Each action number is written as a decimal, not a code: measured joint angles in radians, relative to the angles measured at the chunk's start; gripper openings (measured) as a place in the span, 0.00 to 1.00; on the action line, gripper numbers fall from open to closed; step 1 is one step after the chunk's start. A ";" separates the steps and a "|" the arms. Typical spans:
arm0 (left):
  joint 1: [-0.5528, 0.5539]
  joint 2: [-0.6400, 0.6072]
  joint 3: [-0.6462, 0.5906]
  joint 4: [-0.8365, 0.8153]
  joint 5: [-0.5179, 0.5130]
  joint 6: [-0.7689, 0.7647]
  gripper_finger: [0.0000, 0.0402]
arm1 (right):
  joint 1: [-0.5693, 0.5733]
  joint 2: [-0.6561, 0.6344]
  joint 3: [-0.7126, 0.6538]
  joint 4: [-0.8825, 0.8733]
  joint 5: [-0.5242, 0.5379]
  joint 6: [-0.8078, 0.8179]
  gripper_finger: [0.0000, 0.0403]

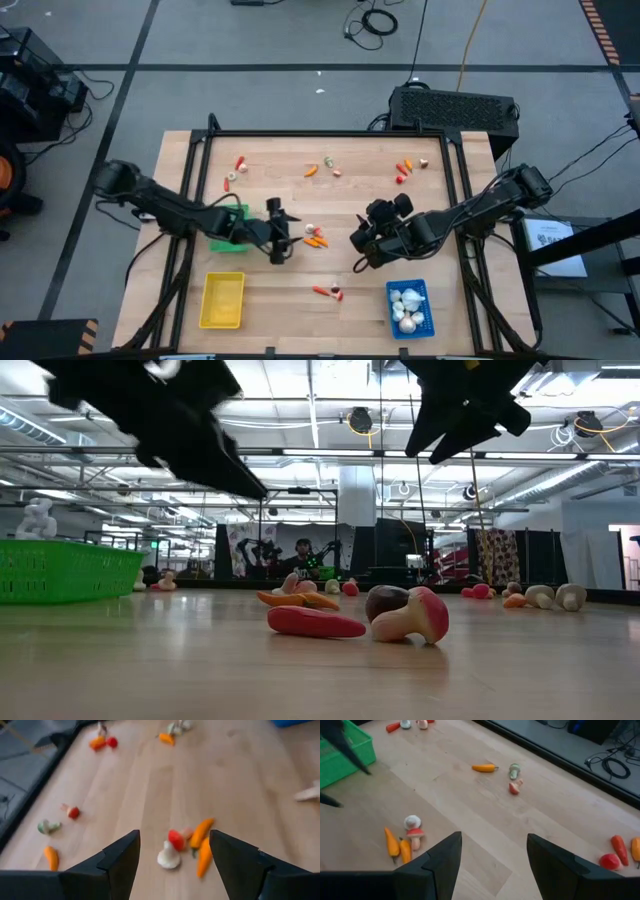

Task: Sort produce into baskets
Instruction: Put the brown mushroom into the green bin

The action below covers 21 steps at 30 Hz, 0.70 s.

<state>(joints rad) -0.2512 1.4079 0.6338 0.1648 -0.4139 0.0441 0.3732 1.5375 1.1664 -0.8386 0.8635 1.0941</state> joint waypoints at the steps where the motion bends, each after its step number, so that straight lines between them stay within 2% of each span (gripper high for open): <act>1: 0.019 0.024 0.000 0.005 0.008 0.000 0.61 | -0.001 0.000 0.000 0.001 0.000 -0.009 0.53; 7: 0.161 0.158 0.000 0.107 0.156 -0.010 0.61 | -0.029 0.000 0.000 0.010 0.002 -0.062 0.53; 12: 0.220 0.220 0.000 0.181 0.301 -0.012 0.61 | -0.046 0.000 0.000 0.017 0.001 -0.067 0.53; 21: 0.238 0.250 0.000 0.226 0.351 -0.011 0.61 | -0.045 0.000 0.000 0.021 0.000 -0.067 0.53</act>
<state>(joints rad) -0.0128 1.6577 0.6343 0.3911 -0.0628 0.0326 0.3279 1.5375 1.1664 -0.8177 0.8635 1.0267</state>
